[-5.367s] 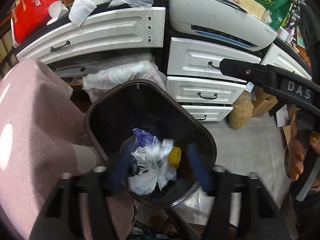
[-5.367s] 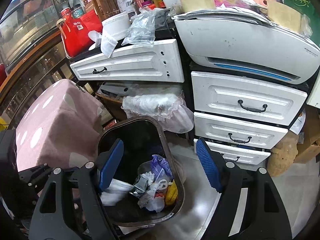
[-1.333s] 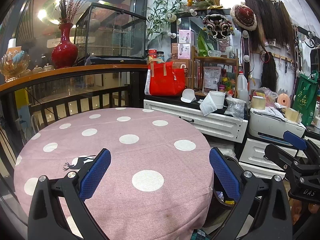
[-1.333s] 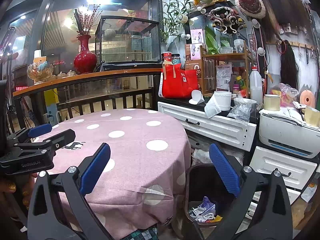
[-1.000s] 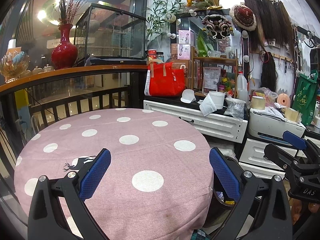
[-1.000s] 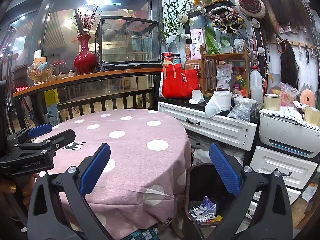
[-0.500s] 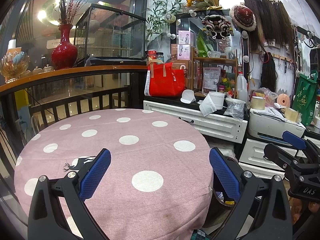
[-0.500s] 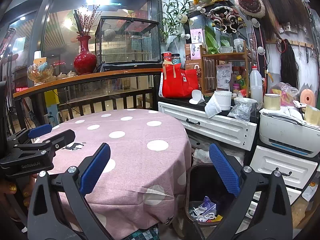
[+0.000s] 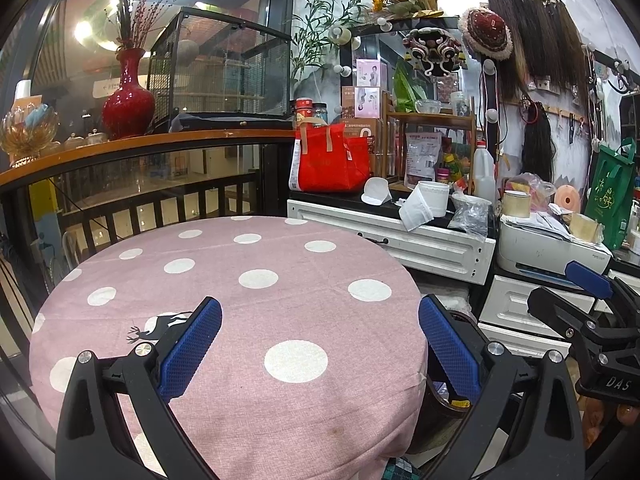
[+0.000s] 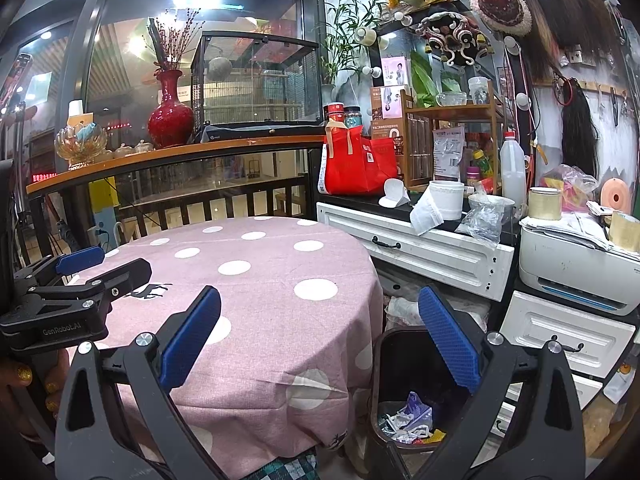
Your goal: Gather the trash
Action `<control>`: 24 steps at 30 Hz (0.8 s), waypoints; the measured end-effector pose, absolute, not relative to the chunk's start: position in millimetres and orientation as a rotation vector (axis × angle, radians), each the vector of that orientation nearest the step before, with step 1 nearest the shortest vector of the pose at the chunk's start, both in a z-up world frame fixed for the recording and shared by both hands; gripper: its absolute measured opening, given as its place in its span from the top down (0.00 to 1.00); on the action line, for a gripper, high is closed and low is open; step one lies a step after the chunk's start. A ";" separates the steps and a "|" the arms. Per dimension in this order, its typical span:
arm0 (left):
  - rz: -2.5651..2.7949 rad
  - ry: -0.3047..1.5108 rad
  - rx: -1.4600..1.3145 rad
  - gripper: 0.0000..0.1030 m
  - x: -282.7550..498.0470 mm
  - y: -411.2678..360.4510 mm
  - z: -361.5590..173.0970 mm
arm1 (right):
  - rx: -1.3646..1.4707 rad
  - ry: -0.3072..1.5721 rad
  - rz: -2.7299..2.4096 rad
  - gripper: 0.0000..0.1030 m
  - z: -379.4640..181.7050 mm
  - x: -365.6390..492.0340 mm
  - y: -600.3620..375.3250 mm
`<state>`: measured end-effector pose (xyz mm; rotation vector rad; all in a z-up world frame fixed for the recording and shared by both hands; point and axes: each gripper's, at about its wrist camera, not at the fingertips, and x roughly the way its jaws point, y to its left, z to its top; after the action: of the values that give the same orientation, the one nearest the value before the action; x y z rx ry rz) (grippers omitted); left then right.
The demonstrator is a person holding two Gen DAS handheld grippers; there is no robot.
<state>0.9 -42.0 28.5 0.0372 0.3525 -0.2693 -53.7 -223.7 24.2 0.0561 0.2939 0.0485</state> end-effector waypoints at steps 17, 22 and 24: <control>-0.293 0.375 0.053 0.05 3.1 -39.5 27.3 | 0.053 0.299 0.051 0.05 22.4 -53.4 -222.1; -0.294 0.392 0.048 0.06 4.4 -38.0 26.4 | 0.053 0.300 0.050 0.05 22.5 -53.0 -222.3; -0.290 0.393 0.049 0.06 4.8 -37.8 26.1 | 0.052 0.301 0.050 0.05 22.4 -52.9 -222.1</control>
<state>4.8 -37.8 26.1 0.0494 0.3935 -0.2903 -52.9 -222.1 22.4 0.0520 0.3012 0.0499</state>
